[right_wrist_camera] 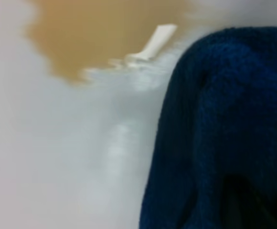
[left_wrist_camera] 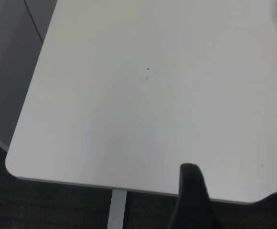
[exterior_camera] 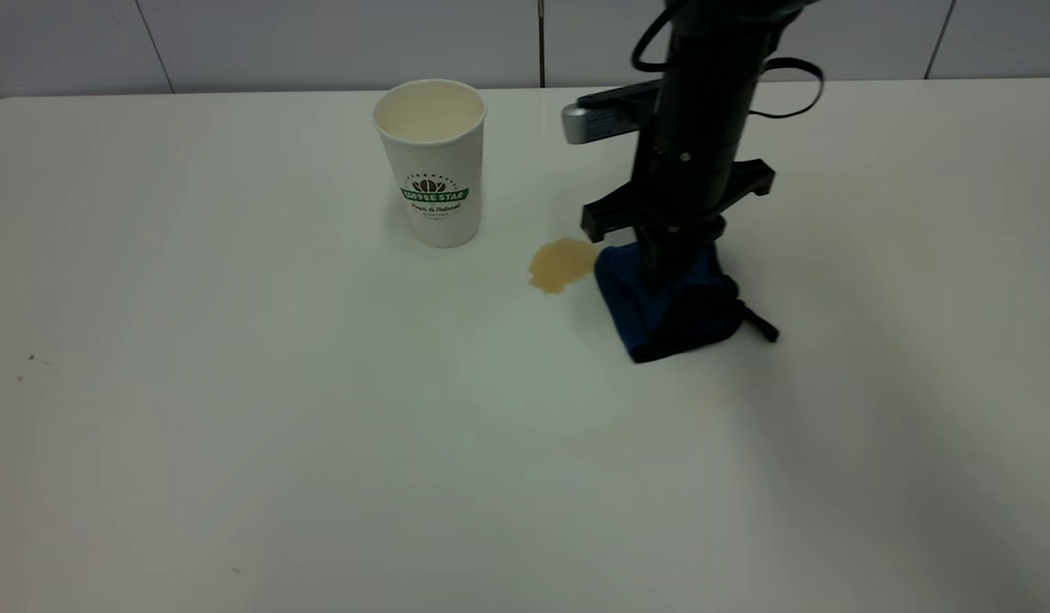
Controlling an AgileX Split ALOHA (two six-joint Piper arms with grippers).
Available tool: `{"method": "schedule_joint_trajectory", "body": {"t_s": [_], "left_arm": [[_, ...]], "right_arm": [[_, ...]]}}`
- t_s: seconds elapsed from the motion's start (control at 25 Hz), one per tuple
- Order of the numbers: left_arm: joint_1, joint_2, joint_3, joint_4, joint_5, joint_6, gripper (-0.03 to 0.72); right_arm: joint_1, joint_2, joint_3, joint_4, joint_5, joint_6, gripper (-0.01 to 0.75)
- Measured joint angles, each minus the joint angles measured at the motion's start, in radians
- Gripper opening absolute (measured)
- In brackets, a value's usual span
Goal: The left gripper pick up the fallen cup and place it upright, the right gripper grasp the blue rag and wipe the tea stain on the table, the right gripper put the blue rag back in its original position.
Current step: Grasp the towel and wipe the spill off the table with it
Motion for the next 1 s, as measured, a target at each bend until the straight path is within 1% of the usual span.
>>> {"method": "schedule_joint_trajectory", "body": {"t_s": [0.12, 0.2, 0.36, 0.76, 0.88, 1.0], "left_arm": [[0.000, 0.000, 0.000, 0.000, 0.000, 0.001, 0.552], [0.000, 0.000, 0.000, 0.000, 0.000, 0.001, 0.552], [0.000, 0.000, 0.000, 0.000, 0.000, 0.001, 0.552], [0.000, 0.000, 0.000, 0.000, 0.000, 0.001, 0.552], [0.000, 0.000, 0.000, 0.000, 0.000, 0.001, 0.552], [0.000, 0.000, 0.000, 0.000, 0.000, 0.001, 0.552]], "right_arm": [[0.057, 0.009, -0.002, 0.002, -0.041, 0.018, 0.067], [0.082, 0.012, -0.002, 0.002, -0.068, 0.025, 0.067], [0.109, 0.012, -0.002, 0.003, -0.134, 0.038, 0.067], [0.111, 0.015, -0.002, -0.015, -0.338, 0.046, 0.067], [0.107, 0.018, -0.002, -0.053, -0.377, 0.046, 0.067], [0.085, 0.027, -0.002, -0.074, -0.395, 0.049, 0.067]]}}
